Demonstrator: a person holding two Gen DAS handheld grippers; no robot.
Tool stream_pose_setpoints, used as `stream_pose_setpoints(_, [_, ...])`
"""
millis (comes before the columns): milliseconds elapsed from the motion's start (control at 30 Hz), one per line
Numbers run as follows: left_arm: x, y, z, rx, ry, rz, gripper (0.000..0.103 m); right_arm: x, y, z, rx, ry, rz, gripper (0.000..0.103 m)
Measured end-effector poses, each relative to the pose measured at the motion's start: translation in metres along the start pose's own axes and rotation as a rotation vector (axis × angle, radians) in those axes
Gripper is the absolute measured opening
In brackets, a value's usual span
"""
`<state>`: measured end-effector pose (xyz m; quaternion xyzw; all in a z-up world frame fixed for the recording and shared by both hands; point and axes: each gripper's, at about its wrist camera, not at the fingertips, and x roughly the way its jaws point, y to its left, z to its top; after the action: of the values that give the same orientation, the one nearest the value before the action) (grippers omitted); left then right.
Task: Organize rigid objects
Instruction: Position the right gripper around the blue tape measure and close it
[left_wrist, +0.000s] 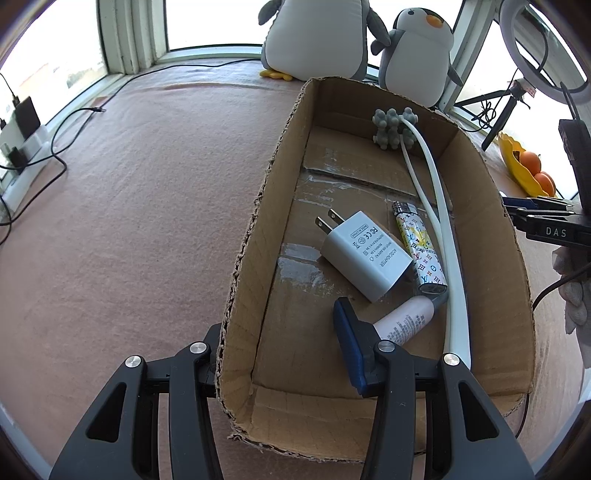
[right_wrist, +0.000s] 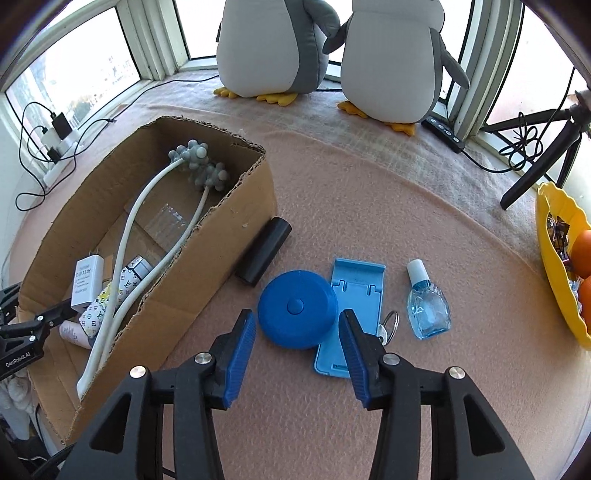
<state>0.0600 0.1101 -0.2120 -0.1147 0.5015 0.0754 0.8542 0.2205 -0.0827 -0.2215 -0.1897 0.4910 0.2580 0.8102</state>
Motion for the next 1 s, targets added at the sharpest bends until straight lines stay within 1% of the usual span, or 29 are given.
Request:
stream_pose_setpoints(100, [0.0,0.0,0.0,0.002,0.001,0.0,0.047,0.005,0.005,0.002,-0.021,0.011,0.002,0.048])
stream_pose_setpoints(333, [0.001,0.001,0.0,0.0,0.002,-0.001,0.047,0.014,0.018,0.006,-0.077,0.015,-0.04,0.048])
stream_pose_setpoints(567, [0.001,0.001,0.0,0.0,0.002,-0.001,0.047,0.015,0.019,0.006,-0.085,0.023,-0.042,0.048])
stream_pose_setpoints(633, [0.001,0.001,0.0,0.0,0.001,-0.001,0.047,0.014,0.018,0.005,-0.082,0.022,-0.031,0.048])
stream_pose_setpoints(667, [0.001,0.001,0.0,0.0,0.002,-0.001,0.047,0.014,0.019,0.004,-0.081,0.021,-0.032,0.044])
stream_pose_setpoints(933, [0.001,0.001,0.0,-0.002,0.001,-0.002,0.047,0.011,0.014,0.001,-0.047,0.004,-0.015,0.042])
stream_pose_setpoints(967, [0.001,0.0,0.0,-0.002,0.002,-0.002,0.047,0.009,0.014,0.001,-0.045,-0.001,-0.013,0.038])
stream_pose_setpoints(1000, [0.001,0.0,0.0,-0.002,0.002,-0.002,0.047,0.007,0.014,0.0,-0.042,-0.01,-0.006,0.031])
